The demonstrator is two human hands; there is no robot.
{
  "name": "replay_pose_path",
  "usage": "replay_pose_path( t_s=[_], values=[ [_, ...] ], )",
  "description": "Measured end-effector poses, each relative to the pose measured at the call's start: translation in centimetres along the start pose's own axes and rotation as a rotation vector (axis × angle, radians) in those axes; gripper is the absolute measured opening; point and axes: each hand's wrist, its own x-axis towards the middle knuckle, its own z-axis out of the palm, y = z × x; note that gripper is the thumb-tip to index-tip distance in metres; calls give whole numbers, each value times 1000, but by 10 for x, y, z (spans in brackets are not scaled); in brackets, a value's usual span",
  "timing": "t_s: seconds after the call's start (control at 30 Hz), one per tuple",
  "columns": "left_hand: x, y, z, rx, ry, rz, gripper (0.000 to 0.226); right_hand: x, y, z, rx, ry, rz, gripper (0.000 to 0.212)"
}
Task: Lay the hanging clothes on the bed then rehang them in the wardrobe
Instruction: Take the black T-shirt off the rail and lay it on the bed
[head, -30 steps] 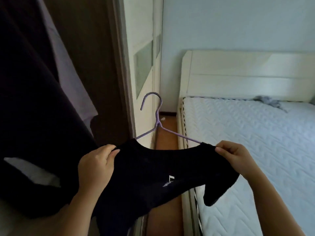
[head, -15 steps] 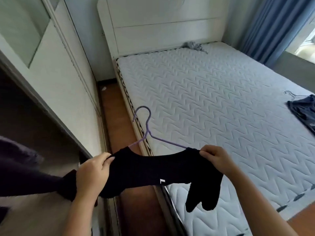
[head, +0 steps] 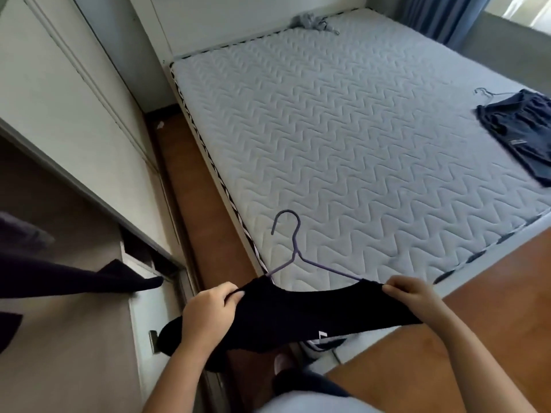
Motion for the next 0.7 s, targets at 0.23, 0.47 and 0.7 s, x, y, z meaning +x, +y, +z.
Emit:
replay_pose_path(
  t_s=[0.23,0.47,0.7],
  values=[
    [-65,10,13,-20,66,88,13,-73,30,1,28,32,-15,39],
    [-161,0,45,-96,-30,9,14,-172,65,7,-31,-7,66,36],
    [-224,23,76,-156,-82,0,14,-245,98,-17,-123,5,142,43]
  ],
)
